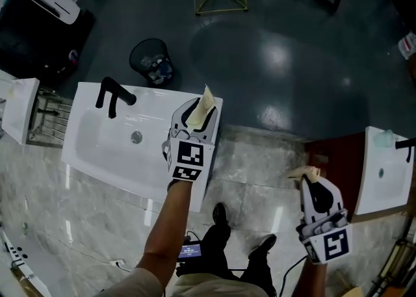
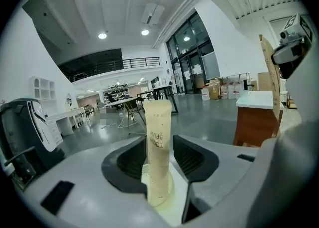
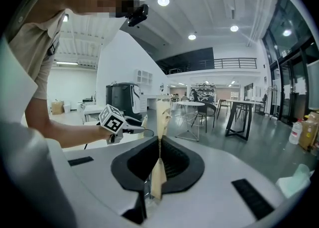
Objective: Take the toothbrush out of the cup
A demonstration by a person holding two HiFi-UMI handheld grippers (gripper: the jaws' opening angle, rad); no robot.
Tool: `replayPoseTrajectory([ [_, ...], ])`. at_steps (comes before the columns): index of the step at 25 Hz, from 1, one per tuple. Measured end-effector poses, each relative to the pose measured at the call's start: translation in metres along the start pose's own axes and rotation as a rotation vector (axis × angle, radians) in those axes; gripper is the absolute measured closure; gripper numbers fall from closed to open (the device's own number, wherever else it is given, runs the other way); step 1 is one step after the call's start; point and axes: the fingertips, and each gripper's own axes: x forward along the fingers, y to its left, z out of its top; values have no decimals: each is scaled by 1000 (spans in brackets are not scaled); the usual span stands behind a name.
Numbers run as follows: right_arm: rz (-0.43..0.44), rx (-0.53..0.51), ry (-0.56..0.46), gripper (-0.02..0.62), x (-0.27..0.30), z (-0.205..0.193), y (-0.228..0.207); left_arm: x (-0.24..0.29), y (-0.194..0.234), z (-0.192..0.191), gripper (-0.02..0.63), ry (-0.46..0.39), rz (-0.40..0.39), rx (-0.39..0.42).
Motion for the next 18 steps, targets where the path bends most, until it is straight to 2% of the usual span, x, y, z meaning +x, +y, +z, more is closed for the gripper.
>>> replayPoseTrajectory([
  [8,-2,20,35,581,22,-29,0,19,8,-15,453,3,29,18],
  [11,-7,29,40,581,20,-35,-2,19,10,-16,484,-2,37,23],
  [13,-7,30,37,581,18,-35,-4,18,12,-17,536,10,48,17],
  [18,-11,28,24,581,14,-31,-7,7,20,-6,565,5,94,22],
])
